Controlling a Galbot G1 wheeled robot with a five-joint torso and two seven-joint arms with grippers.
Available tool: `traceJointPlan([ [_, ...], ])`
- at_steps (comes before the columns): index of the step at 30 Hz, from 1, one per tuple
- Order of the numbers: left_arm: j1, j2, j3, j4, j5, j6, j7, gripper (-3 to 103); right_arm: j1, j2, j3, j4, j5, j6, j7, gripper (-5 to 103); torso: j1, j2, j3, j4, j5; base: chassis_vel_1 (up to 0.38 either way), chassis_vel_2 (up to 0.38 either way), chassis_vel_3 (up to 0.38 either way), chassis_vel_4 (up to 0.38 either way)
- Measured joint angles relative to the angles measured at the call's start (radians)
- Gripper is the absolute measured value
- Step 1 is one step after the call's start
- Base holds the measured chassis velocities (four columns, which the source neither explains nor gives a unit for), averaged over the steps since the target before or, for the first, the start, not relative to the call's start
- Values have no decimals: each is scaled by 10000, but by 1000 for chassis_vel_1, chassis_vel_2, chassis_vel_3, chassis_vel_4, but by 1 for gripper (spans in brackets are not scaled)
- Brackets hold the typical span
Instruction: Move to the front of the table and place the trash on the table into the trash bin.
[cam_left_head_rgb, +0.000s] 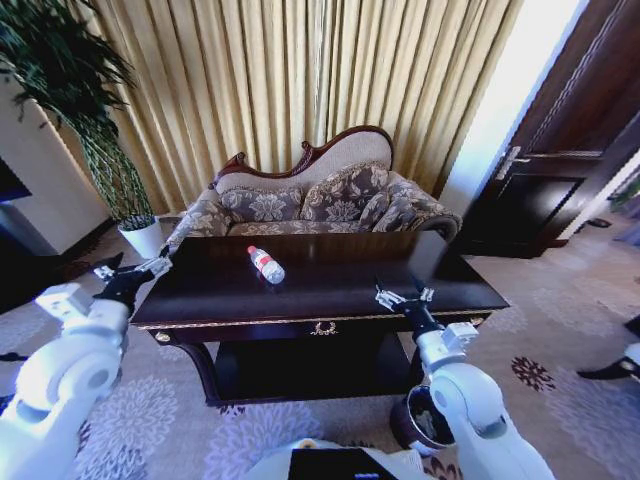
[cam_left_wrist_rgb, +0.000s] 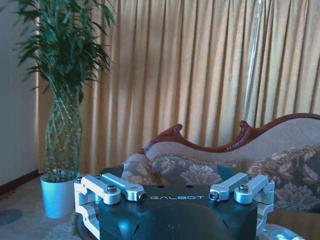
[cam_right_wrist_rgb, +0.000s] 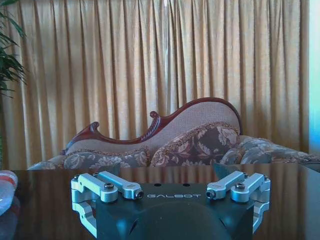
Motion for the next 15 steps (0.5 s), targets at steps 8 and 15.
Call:
traceJointPlan([
  [8, -1489, -61, 2110, 504, 10, 163, -805, 100, 19, -42, 107, 13, 4, -51, 126, 100, 1, 0, 0, 1, 0, 0, 0, 0, 0],
  [15, -2540, -190, 3401, 987, 75, 196, -1124, 100, 45, 29, 80, -298, -128, -55, 145, 100, 1, 0, 0, 3, 0, 0, 0, 0, 0],
])
